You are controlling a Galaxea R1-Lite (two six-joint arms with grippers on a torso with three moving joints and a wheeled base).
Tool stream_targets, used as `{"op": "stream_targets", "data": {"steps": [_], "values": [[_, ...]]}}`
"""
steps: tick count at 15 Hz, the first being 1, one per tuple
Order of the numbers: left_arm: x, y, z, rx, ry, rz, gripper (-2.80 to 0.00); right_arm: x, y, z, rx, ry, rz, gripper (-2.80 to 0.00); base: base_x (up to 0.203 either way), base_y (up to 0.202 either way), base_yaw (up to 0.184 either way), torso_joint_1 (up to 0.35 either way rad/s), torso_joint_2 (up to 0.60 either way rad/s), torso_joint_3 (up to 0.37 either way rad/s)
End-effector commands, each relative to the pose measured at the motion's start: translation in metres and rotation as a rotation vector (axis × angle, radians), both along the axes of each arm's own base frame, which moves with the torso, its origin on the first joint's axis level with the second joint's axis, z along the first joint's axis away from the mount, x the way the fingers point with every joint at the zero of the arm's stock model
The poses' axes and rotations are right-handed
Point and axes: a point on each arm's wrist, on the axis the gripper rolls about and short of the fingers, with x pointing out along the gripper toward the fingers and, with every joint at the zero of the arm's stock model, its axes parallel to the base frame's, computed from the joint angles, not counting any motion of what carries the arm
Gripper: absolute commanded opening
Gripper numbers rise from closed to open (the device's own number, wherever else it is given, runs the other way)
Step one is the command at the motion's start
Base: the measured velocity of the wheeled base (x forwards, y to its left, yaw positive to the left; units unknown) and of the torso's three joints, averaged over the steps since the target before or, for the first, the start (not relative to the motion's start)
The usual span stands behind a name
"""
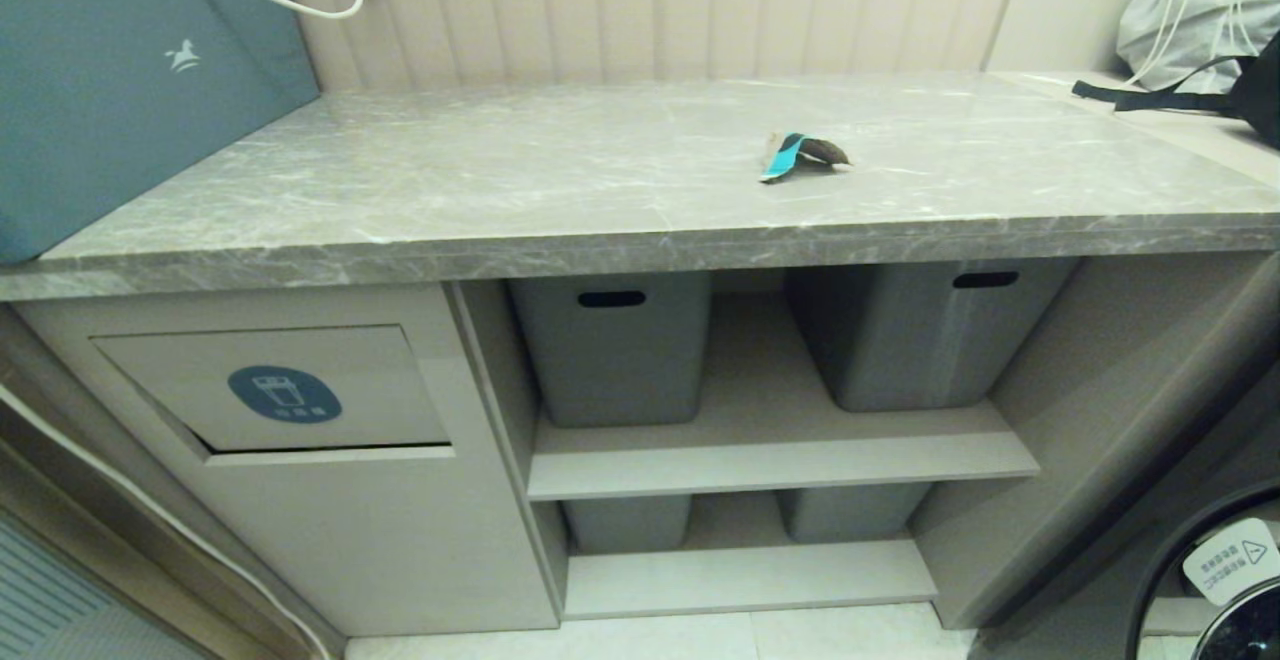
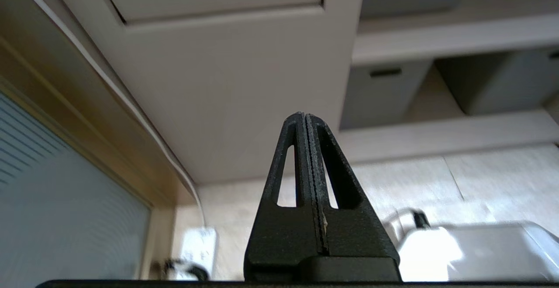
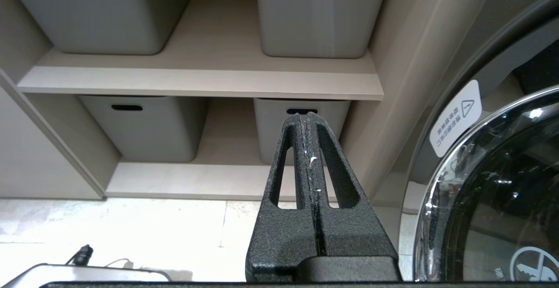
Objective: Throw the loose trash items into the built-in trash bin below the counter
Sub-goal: Pick up the garbage
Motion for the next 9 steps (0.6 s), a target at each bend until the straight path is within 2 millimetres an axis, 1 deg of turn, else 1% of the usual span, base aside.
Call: {"op": "stream_targets", "data": {"steps": [1, 6, 9], "values": [[-0.0072, 0.0000, -0.0045, 0.013, -0.093, 0.012, -2.80, 0.0000, 0.0000, -0.0003, 0.000, 0.000, 0.002, -2.80, 0.000, 0.000, 0.000, 0.000, 0.00, 0.000], [-0.0071, 0.0000, -0.0052, 0.026, -0.097, 0.009, -2.80, 0.0000, 0.0000, -0.0003, -0.006, 0.000, 0.002, -2.80, 0.000, 0.000, 0.000, 0.006, -0.01, -0.008], [-0.0071, -0.0003, -0.0052, 0.024, -0.097, -0.003, -2.80, 0.0000, 0.0000, -0.0003, -0.005, 0.000, 0.002, -2.80, 0.000, 0.000, 0.000, 0.129, -0.32, -0.196]]}}
